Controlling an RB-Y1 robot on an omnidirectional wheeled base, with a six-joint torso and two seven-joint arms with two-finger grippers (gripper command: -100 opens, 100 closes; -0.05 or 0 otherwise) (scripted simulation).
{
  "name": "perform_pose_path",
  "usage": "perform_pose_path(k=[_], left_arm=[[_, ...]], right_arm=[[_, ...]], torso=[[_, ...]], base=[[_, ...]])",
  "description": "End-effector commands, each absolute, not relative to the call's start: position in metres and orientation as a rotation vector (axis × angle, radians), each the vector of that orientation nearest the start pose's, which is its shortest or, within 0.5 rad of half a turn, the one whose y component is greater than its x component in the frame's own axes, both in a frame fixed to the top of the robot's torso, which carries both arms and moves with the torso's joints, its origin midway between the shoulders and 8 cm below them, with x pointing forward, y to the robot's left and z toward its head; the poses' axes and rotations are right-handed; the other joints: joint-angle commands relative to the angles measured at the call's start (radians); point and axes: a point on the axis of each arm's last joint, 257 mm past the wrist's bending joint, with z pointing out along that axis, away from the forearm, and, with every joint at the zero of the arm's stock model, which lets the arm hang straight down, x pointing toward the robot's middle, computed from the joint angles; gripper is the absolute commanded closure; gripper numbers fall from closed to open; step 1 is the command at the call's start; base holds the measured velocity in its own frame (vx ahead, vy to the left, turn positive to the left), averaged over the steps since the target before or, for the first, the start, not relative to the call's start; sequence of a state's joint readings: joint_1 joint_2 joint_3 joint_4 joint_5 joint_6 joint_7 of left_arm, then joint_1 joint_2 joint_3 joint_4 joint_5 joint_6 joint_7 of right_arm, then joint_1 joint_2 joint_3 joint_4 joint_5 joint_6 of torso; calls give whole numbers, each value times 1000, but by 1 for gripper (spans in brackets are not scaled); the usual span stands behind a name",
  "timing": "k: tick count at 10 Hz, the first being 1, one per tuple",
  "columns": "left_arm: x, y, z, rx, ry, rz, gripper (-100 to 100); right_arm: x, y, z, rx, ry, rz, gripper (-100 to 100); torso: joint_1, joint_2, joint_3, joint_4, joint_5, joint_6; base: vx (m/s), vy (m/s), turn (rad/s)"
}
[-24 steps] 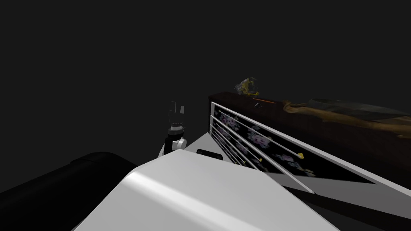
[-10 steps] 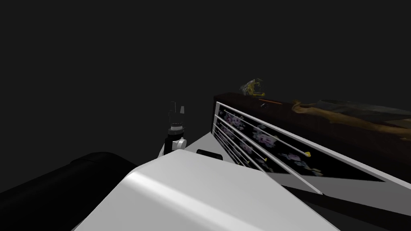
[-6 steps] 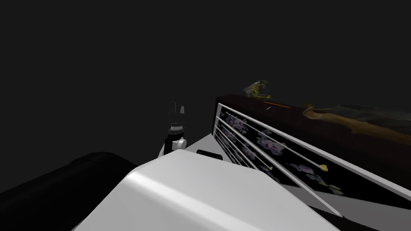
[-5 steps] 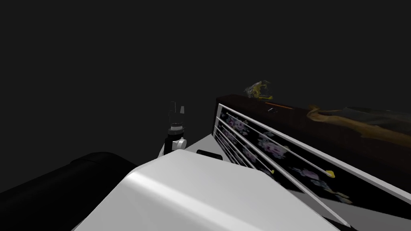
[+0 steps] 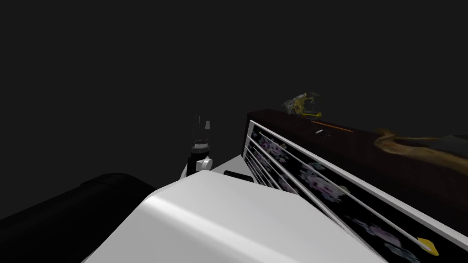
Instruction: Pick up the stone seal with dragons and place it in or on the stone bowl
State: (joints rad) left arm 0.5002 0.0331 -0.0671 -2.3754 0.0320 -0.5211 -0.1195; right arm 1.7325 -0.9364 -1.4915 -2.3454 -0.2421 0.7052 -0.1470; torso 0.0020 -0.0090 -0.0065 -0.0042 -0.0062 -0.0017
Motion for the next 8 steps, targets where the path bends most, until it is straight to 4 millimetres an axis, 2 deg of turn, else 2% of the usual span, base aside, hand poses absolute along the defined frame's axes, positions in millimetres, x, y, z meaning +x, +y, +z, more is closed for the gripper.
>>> perform_pose_path(k=[1, 3, 4, 5, 8], left_arm=[[322, 254, 68, -530, 564, -1306, 0], [322, 254, 68, -530, 564, -1306, 0], [322, 254, 68, -530, 564, -1306, 0], [322, 254, 68, -530, 564, -1306, 0], [322, 254, 68, -530, 564, -1306, 0]], right_arm=[[176, -691, 144, 796, 1455, -752, 100], [178, -697, 154, 809, 1429, -764, 100], [176, -695, 151, 804, 1439, -761, 100], [176, -695, 152, 806, 1435, -760, -100], [177, -695, 152, 805, 1436, -759, -100]], torso=[[0, 0, 0, 0, 0, 0], [0, -2, -1, 0, -1, 0], [0, -1, -1, 0, 0, 1], [2, 4, 2, 1, 0, 2], [5, 10, 6, 3, 1, 2]], base=[[136, -78, 118], [144, -66, 97], [49, -38, 33], [12, -8, 4], [2, -1, 1]])
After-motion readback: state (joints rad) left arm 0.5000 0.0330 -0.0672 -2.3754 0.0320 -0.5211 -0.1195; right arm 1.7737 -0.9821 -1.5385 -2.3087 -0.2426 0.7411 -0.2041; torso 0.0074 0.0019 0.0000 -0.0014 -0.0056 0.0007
